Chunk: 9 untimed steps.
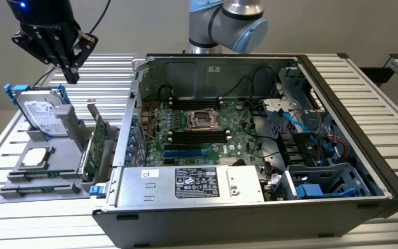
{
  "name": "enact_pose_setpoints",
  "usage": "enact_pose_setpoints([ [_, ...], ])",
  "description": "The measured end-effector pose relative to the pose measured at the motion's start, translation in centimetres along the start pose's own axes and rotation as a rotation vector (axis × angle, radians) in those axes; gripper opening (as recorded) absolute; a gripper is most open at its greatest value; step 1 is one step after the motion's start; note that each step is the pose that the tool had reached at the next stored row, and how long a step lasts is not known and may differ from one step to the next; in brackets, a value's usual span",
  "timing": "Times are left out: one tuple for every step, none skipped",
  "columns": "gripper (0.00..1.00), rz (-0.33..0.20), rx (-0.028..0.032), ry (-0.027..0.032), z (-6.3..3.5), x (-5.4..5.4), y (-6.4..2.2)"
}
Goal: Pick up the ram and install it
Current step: 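Reach for the ram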
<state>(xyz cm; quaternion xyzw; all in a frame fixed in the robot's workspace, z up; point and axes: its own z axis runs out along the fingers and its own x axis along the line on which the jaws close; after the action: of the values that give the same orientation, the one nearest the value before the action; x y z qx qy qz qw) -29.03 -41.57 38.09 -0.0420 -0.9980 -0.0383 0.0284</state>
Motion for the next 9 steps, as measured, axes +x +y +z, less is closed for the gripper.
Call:
enact_pose_setpoints([
  [0.11, 0.000, 0.0025, 0.0007, 0.05, 0.2, -0.05],
  [0.11, 0.000, 0.0036, 0.0017, 0.10, 0.4, -0.11],
  [0.11, 0.000, 0.0042, 0.0026, 0.16, 0.6, -0.17],
  [0.11, 0.000, 0.0048, 0.0036, 0.22, 0.7, -0.23],
  [0.11, 0.000, 0.0055, 0.0047, 0.26, 0.9, -0.29],
  [0.11, 0.000, 0.0066, 0.0058, 0.30, 1.0, -0.34],
  [0.11, 0.000, 0.0079, 0.0071, 0.33, 1.1, -0.38],
  [0.11, -0.001, 0.0091, 0.0086, 0.36, 1.2, -0.41],
  [0.11, -0.002, 0.0099, 0.0101, 0.38, 1.3, -0.45],
])
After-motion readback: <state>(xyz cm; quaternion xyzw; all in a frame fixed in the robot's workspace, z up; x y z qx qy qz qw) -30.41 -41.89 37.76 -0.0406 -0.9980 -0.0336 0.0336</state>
